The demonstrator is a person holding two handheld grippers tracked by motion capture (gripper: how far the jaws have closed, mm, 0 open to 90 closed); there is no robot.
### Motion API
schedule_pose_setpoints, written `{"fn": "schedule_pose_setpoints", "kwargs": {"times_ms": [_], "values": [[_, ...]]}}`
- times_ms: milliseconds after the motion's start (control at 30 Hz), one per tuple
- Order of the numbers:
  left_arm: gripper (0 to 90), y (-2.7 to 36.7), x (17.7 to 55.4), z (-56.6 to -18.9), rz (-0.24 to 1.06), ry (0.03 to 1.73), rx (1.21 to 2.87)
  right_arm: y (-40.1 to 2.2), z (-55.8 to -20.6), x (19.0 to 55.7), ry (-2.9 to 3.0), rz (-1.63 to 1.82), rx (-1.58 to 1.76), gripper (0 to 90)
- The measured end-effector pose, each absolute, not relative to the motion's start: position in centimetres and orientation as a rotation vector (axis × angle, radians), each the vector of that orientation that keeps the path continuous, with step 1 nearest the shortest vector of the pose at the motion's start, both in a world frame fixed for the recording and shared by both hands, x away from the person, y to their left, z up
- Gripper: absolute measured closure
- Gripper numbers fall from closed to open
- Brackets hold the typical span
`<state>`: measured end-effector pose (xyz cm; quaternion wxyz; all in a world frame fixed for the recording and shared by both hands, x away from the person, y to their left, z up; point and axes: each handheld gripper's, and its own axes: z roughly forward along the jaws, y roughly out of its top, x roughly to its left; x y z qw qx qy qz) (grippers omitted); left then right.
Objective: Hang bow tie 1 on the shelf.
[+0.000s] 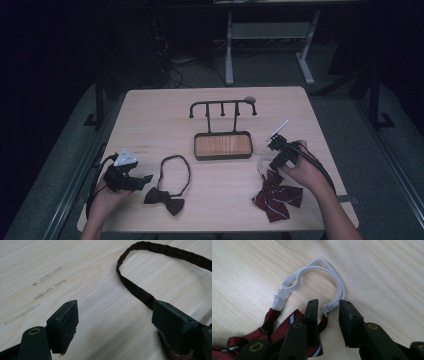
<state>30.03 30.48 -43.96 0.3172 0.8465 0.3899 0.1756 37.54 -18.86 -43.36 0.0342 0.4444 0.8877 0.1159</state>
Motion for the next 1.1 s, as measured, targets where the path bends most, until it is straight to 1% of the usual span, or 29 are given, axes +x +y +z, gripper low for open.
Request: {"fn": "schedule_pose_setpoints", "kwargs": {"times_ms": [167, 500, 567, 700, 900, 1100], "values": [[21.7, 30.5, 30.0, -44.0, 0.463, 1.025, 2.233, -18.4, -43.4, 37.5, 2.715, 0.312, 1.343, 72.3], [21.7, 30.5, 30.1, -44.0, 0.463, 1.023, 2.24, -17.9, -43.5, 37.3, 2.689, 0.261, 1.298, 73.9], [21.7, 30.4, 30.0, -44.0, 0.463, 1.023, 2.24, -17.9, -43.6, 37.3, 2.696, 0.254, 1.298, 78.8], [21.7, 30.5, 30.0, -44.0, 0.465, 1.023, 2.239, -17.8, -43.9, 37.4, 2.704, 0.222, 1.293, 80.5], [21.7, 30.5, 30.1, -44.0, 0.464, 1.022, 2.241, -18.0, -43.8, 37.5, 2.71, 0.249, 1.312, 82.7], [21.7, 30.5, 30.0, -44.0, 0.462, 1.023, 2.241, -18.8, -43.0, 37.5, 2.736, 0.353, 1.363, 83.0]]}}
